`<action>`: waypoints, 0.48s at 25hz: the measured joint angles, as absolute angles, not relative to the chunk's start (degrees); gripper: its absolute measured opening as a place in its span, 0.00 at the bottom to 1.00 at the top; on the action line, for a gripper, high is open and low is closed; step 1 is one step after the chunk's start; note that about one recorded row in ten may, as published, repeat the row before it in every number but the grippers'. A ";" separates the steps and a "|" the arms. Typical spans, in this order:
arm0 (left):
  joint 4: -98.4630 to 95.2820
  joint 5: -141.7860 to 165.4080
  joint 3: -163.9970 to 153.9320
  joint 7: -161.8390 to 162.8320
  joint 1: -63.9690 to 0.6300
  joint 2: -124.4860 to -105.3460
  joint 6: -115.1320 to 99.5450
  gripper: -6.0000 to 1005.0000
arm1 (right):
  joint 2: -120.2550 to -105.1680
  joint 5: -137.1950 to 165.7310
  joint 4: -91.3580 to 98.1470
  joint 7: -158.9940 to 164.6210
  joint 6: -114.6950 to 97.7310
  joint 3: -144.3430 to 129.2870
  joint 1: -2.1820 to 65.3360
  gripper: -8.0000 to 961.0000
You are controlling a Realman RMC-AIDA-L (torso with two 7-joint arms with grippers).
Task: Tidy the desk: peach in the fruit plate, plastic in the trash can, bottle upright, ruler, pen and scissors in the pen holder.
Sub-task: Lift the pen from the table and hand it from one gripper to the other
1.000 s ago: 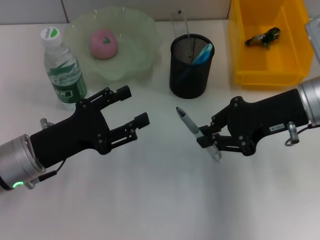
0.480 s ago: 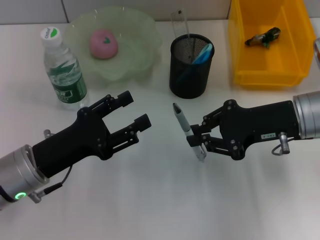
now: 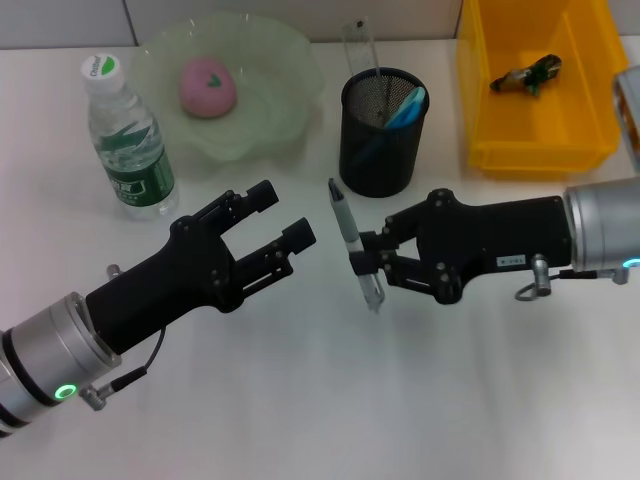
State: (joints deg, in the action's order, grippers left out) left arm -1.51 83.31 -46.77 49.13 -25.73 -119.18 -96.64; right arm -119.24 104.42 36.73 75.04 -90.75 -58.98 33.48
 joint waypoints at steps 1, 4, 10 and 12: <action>-1.47 83.31 -46.68 49.06 -25.81 -119.18 -96.65 0.77 | -119.24 104.30 35.88 75.03 -89.81 -58.95 33.78 0.14; -1.44 83.31 -46.61 48.88 -26.18 -119.18 -96.63 0.77 | -119.35 103.47 33.28 74.77 -88.21 -59.12 34.94 0.14; -1.24 83.43 -46.58 47.66 -26.63 -119.18 -96.26 0.77 | -119.41 101.82 28.60 73.51 -86.64 -59.12 37.40 0.14; -1.23 83.51 -46.58 47.57 -26.80 -119.18 -95.93 0.77 | -119.56 101.30 28.16 73.44 -86.43 -59.40 37.62 0.14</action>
